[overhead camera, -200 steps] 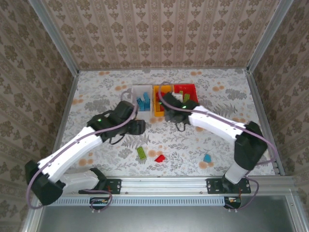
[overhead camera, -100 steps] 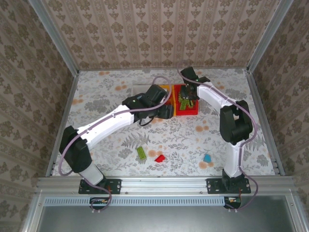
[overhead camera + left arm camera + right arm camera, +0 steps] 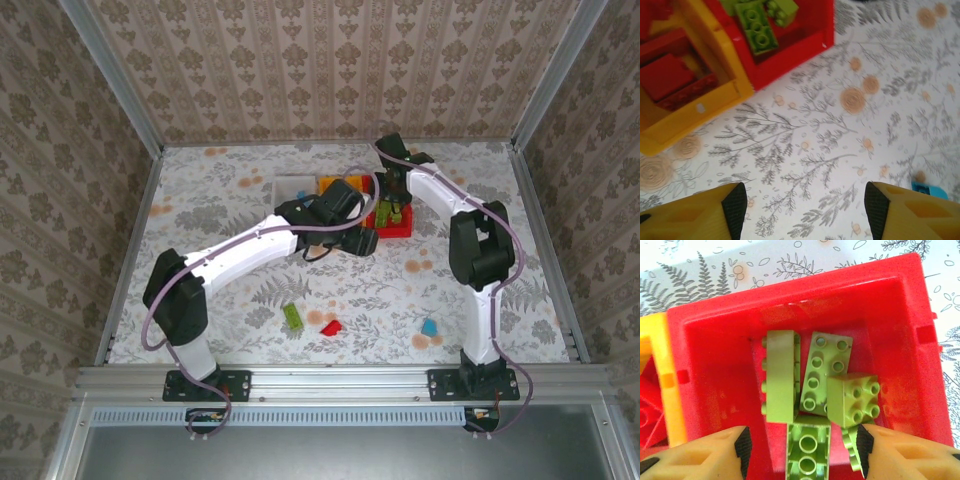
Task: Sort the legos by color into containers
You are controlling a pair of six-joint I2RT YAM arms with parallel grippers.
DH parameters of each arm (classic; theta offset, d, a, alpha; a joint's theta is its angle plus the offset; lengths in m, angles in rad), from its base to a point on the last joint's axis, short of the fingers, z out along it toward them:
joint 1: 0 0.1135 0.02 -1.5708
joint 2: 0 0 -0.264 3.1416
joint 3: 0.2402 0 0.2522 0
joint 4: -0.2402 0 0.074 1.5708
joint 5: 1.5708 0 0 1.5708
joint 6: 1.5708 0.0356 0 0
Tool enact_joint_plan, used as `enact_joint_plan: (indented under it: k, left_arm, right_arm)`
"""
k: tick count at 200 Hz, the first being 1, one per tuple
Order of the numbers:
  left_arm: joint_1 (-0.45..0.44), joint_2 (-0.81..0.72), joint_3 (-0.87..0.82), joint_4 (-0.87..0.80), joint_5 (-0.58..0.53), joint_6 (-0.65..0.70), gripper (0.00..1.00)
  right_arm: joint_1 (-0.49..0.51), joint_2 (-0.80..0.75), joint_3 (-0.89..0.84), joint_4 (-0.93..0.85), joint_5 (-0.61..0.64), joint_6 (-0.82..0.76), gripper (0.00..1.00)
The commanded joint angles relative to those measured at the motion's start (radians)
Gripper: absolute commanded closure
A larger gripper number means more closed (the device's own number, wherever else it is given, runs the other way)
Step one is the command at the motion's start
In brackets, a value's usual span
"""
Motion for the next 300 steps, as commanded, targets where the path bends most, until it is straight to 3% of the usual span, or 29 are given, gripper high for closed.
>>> enact_joint_plan:
  k: [1, 26, 48, 88, 133, 187, 229, 300]
  left_arm:
    - [-0.031, 0.024, -0.029, 0.015, 0.095, 0.120, 0.32]
    - [-0.076, 0.057, -0.035, 0.039, 0.206, 0.224, 0.31]
    - [-0.153, 0.117, -0.017, 0.042, 0.240, 0.332, 0.29]
    - [-0.297, 0.182, -0.066, 0.224, 0.232, 0.502, 0.27]
    - [-0.361, 0.274, -0.082, 0.402, 0.179, 0.594, 0.21]
    - [-0.393, 0.363, -0.078, 0.499, 0.096, 0.659, 0.16]
    - [-0.390, 0.418, -0.039, 0.512, 0.118, 0.706, 0.14]
    - [-0.386, 0.468, -0.004, 0.500, 0.192, 0.683, 0.29]
  right_arm:
    - [0.004, -0.157, -0.033, -0.028, -0.002, -0.002, 0.39]
    - [-0.004, -0.333, -0.169, -0.022, 0.052, -0.009, 0.38]
    - [-0.039, -0.513, -0.339, -0.033, 0.077, -0.016, 0.36]
    - [-0.104, -0.843, -0.599, -0.134, 0.068, -0.009, 0.32]
    - [-0.132, -1.119, -0.737, -0.286, 0.056, 0.048, 0.29]
    - [-0.142, -1.196, -0.699, -0.382, 0.052, 0.059, 0.27]
    - [-0.150, -1.217, -0.686, -0.407, 0.033, 0.061, 0.26]
    - [-0.159, -1.211, -0.699, -0.402, 0.003, 0.064, 0.27]
